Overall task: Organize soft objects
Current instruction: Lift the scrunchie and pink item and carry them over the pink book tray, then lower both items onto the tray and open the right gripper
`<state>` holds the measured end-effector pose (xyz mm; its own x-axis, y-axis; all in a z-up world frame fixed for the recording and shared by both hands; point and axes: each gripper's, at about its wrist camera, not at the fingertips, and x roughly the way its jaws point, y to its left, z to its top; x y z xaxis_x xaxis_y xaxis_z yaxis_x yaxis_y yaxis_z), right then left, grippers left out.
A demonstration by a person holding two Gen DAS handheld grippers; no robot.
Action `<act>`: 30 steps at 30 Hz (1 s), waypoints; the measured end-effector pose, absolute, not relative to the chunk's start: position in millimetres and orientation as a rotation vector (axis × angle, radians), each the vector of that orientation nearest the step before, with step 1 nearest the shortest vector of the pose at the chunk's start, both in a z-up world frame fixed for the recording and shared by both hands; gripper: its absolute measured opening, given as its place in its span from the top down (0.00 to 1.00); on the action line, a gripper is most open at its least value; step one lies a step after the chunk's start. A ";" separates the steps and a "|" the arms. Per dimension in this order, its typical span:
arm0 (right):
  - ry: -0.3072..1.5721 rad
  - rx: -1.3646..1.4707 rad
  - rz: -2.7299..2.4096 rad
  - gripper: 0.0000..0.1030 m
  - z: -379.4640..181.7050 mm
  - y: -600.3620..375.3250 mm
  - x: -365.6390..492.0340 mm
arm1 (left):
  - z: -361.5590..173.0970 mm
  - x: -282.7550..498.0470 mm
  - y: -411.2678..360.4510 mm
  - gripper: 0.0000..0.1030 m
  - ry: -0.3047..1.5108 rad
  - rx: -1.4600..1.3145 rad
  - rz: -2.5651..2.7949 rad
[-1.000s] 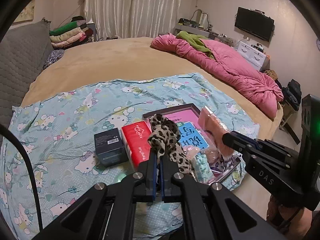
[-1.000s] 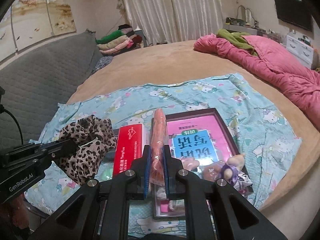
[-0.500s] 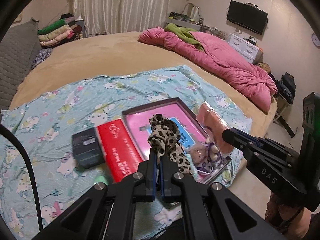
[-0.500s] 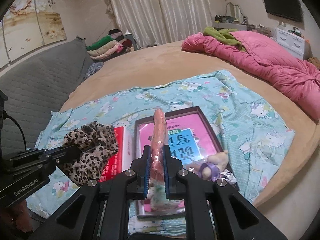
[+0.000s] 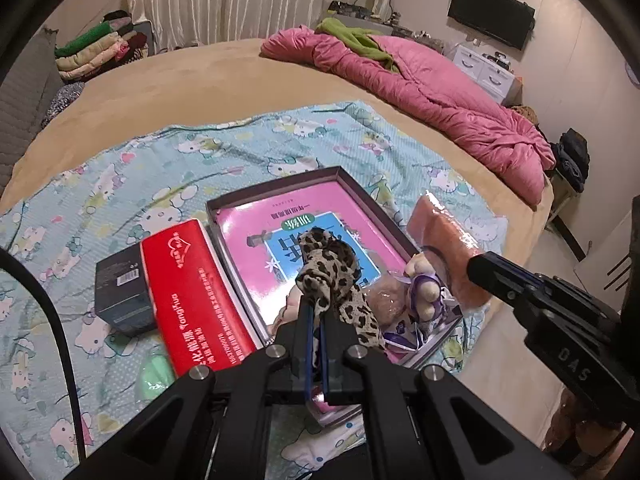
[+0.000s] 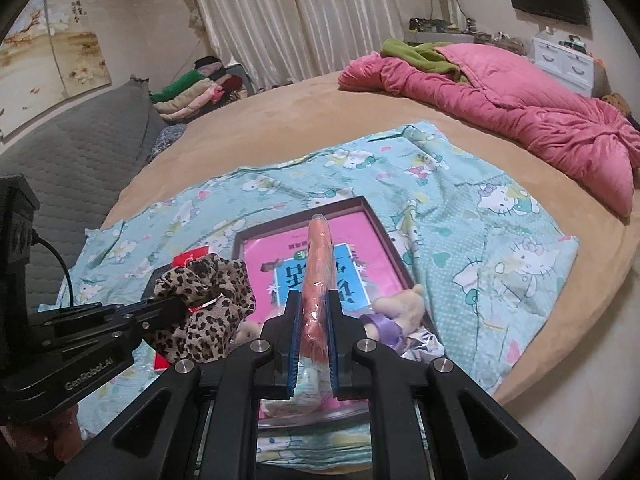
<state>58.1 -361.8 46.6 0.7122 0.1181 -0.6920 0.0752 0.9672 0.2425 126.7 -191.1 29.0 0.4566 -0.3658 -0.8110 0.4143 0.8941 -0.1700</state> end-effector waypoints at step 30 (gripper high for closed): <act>0.874 0.235 0.079 0.89 0.6 -349.7 80.5 | -24.0 145.0 -209.0 0.97 1.077 0.109 -0.476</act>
